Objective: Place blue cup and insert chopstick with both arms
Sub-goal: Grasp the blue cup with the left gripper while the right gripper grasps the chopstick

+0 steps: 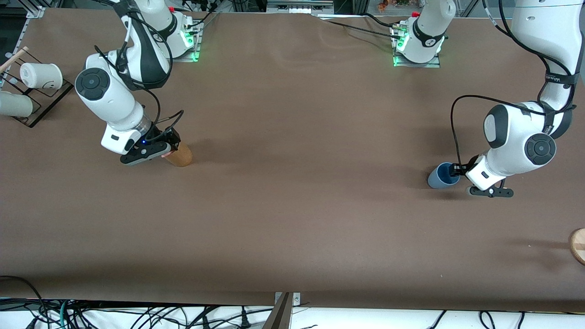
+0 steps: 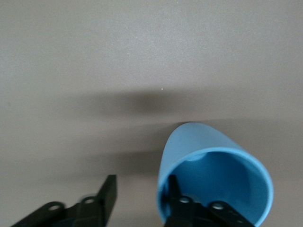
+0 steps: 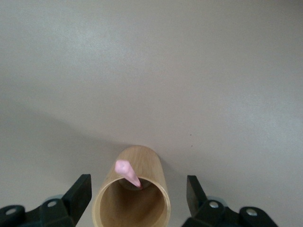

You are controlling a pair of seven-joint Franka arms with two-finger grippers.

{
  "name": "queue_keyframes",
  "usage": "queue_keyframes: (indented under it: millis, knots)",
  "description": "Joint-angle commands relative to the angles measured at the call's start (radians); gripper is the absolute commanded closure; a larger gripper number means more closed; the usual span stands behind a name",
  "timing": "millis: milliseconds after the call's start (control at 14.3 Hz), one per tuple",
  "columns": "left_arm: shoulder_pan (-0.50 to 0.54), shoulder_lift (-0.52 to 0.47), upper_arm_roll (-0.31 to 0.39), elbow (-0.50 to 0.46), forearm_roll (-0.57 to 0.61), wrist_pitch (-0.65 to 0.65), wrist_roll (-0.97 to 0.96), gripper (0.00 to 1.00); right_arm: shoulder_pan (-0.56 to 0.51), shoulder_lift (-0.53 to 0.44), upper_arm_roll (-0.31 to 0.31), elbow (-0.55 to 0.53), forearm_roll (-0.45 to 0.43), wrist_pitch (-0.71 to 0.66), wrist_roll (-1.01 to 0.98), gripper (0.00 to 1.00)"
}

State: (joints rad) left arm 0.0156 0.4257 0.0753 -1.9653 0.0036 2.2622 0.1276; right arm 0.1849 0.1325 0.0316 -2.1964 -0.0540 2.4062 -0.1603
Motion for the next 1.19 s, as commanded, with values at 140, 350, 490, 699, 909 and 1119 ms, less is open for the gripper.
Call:
queue_keyframes:
  millis: [140, 350, 490, 699, 909, 1119]
  knots:
    - [-0.005, -0.032, 0.005, -0.023, -0.019, 0.004, 0.003, 1.00, -0.007, 0.009, 0.008, -0.016, -0.017, 0.025, 0.002, 0.40]
    - [-0.084, -0.033, -0.002, 0.052, -0.034, -0.077, -0.015, 1.00, -0.007, 0.009, 0.008, -0.016, -0.017, 0.025, 0.002, 0.59]
    - [-0.161, -0.033, -0.012, 0.124, -0.063, -0.137, -0.133, 1.00, -0.007, 0.007, 0.008, -0.014, -0.017, 0.022, 0.002, 0.79]
    - [-0.198, -0.030, -0.121, 0.190, -0.094, -0.141, -0.265, 1.00, -0.007, 0.003, 0.008, -0.011, -0.017, 0.019, 0.002, 1.00]
    - [-0.334, 0.001, -0.153, 0.265, -0.093, -0.142, -0.460, 1.00, -0.007, -0.019, 0.008, -0.003, -0.017, 0.013, 0.001, 1.00]
    - [-0.498, 0.069, -0.153, 0.321, -0.122, -0.139, -0.653, 1.00, -0.007, -0.089, 0.008, 0.032, -0.015, -0.083, -0.005, 1.00]
